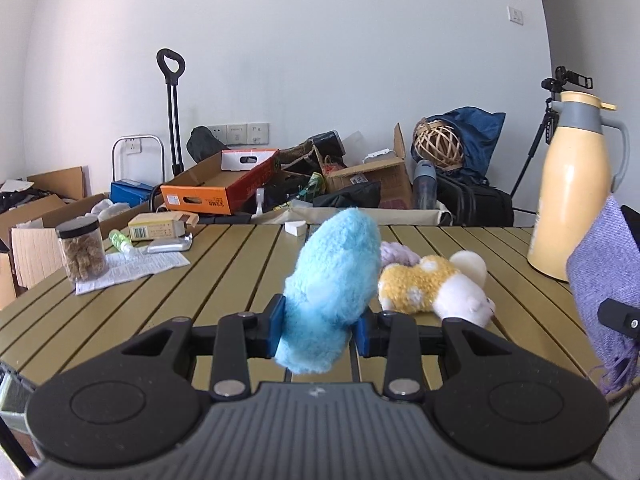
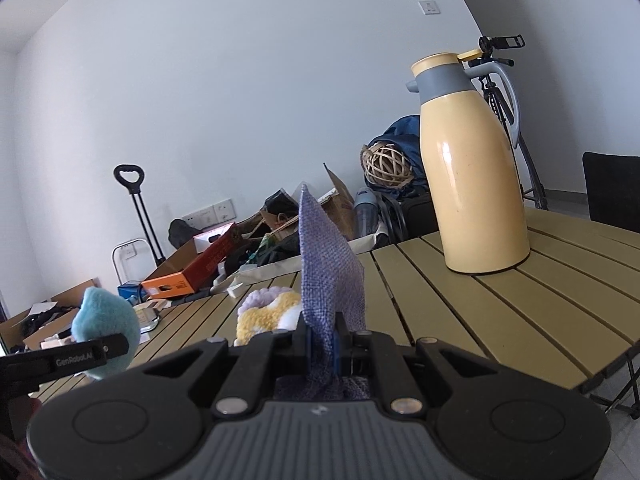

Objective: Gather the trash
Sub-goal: 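Lift the lavender pouch and blue plush and carry both down toward the black bin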

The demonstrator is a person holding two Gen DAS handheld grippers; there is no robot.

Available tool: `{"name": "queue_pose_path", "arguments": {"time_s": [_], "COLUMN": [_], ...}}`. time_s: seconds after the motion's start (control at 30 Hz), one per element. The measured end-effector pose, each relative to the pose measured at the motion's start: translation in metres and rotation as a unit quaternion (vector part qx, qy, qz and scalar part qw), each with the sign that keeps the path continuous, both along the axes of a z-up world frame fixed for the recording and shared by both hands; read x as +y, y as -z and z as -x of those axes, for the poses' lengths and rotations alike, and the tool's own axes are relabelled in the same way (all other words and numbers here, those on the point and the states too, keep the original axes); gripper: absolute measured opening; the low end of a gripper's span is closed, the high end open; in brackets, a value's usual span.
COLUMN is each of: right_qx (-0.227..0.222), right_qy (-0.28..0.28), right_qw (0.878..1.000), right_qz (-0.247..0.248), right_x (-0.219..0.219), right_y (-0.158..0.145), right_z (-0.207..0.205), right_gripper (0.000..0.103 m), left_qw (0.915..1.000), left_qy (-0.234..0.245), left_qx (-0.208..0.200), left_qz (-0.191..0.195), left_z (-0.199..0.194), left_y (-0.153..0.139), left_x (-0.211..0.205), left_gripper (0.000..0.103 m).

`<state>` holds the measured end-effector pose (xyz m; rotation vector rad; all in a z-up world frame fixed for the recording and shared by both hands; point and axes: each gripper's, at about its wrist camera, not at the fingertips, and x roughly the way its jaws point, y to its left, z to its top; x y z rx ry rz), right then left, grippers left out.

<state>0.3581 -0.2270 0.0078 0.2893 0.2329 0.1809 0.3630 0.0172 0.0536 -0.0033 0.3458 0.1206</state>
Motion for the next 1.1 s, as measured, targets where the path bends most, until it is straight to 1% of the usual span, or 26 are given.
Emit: {"name": "queue_pose_path", "arguments": {"time_s": [0.33, 0.6, 0.73, 0.87, 1.1], "right_qx": [0.024, 0.056, 0.076, 0.097, 0.139], "right_qy": [-0.02, -0.036, -0.044, -0.049, -0.055], "right_qw": [0.999, 0.998, 0.996, 0.993, 0.988], "right_qz": [0.006, 0.023, 0.031, 0.039, 0.05], "right_x": [0.001, 0.003, 0.005, 0.007, 0.012], "right_y": [0.014, 0.031, 0.041, 0.052, 0.072], "right_z": [0.041, 0.073, 0.085, 0.093, 0.096], "right_gripper": [0.009, 0.009, 0.009, 0.009, 0.009], "left_qw": [0.9997, 0.9991, 0.9987, 0.9975, 0.9945], "left_qy": [0.017, 0.032, 0.036, 0.042, 0.052], "left_qx": [0.009, 0.023, 0.036, 0.057, 0.09], "left_qz": [0.014, 0.012, 0.007, 0.002, -0.015], "left_z": [0.052, 0.088, 0.102, 0.113, 0.128], "left_y": [0.015, 0.029, 0.039, 0.053, 0.078], "left_x": [0.001, 0.0, -0.001, -0.003, -0.004], "left_gripper": [0.034, 0.034, 0.034, 0.034, 0.034]}}
